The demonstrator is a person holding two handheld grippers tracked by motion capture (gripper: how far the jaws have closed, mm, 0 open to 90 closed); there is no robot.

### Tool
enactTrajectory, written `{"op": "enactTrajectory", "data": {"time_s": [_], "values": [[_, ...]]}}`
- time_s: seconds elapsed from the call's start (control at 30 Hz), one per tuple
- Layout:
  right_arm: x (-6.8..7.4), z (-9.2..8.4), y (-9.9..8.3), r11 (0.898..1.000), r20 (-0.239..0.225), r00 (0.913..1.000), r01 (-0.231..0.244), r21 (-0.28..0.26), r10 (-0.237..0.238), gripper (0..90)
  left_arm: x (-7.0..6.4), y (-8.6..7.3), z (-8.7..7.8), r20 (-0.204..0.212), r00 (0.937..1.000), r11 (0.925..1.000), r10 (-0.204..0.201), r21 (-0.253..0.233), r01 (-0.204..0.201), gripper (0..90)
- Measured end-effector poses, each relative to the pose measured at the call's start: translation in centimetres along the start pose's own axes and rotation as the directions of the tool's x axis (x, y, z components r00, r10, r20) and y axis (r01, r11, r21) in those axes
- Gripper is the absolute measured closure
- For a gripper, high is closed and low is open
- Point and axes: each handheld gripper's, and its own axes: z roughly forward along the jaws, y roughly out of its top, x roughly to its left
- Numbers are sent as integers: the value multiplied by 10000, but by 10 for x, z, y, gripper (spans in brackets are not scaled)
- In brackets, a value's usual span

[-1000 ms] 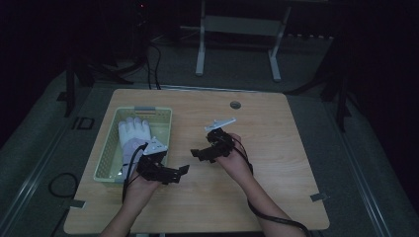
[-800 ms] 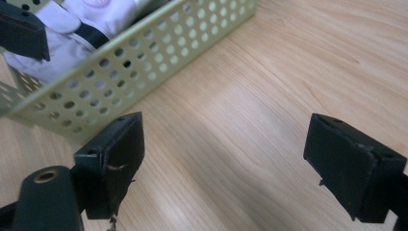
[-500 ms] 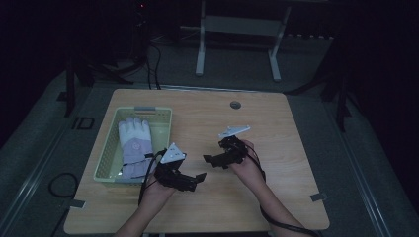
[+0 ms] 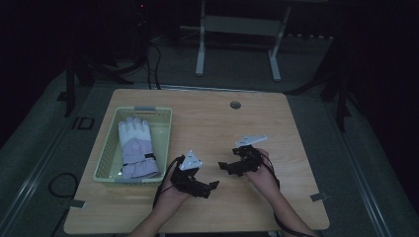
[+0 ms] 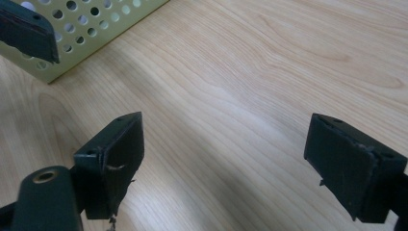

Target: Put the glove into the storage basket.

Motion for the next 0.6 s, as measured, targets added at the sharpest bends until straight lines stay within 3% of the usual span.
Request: {"op": "enactTrajectory", "data": {"time_s": [0.13, 0.2, 0.6], "values": [[-5, -5, -10, 9999, 98, 9999, 60, -134, -58, 137, -2, -3, 7, -24, 9999, 9999, 139, 95, -139, 13], [-8, -7, -16, 9999, 166, 9998, 61, -100, -60, 136, -4, -6, 14, 177, 9998, 9999, -14, 140, 11, 13], [-24, -25, -52, 9999, 517, 9986, -49, -134, 56, 135, -14, -14, 39, 617, 9981, 9993, 78, 359, -101, 13]]}}
